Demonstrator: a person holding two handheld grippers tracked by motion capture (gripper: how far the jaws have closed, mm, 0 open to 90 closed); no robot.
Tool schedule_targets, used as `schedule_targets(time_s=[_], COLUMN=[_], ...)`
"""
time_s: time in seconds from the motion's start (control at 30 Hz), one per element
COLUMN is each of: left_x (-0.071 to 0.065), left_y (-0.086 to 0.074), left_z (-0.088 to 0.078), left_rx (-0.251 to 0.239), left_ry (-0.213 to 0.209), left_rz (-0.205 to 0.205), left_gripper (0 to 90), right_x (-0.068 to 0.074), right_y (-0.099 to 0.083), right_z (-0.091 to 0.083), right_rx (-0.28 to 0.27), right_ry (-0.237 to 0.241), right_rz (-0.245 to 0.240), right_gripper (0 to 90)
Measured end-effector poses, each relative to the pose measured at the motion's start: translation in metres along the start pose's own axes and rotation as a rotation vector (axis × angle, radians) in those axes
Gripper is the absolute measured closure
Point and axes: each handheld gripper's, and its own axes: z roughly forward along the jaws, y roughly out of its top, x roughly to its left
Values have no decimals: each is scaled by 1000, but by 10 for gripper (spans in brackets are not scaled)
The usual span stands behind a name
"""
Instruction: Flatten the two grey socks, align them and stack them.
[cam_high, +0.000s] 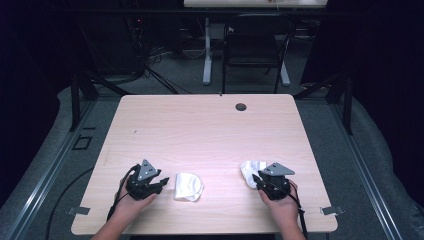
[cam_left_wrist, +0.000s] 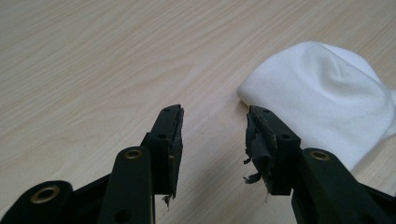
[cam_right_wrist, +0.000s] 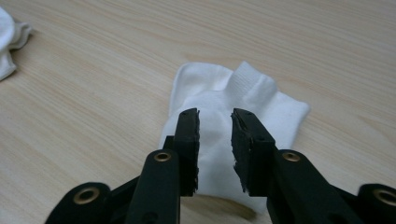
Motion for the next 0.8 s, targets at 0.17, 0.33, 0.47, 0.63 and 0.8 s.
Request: schedule_targets(time_s=[0.17,0.33,0.47,0.63,0.8], left_x=[3,7,9,11,11], left_y=[-1,-2,-2,-2,-3], left_z=[0,0,-1,0,0], left_rx=[3,1,2,2,4], left_ry=[-8,-13,-12,-17,-19], left_rz=[-18,-44,-57,-68,-67], left_gripper=[559,558,556,556,553], right_x=[-5,-6,-6,-7,-9], right_y=[1,4,6,5,5], right_z=[0,-1,4,9,9], right_rx=[-1,-1,11,33,33], right_ry=[0,-6,0,-3,-8], right_rz=[18,23,19,9,18], right_gripper=[797,860,887,900,900])
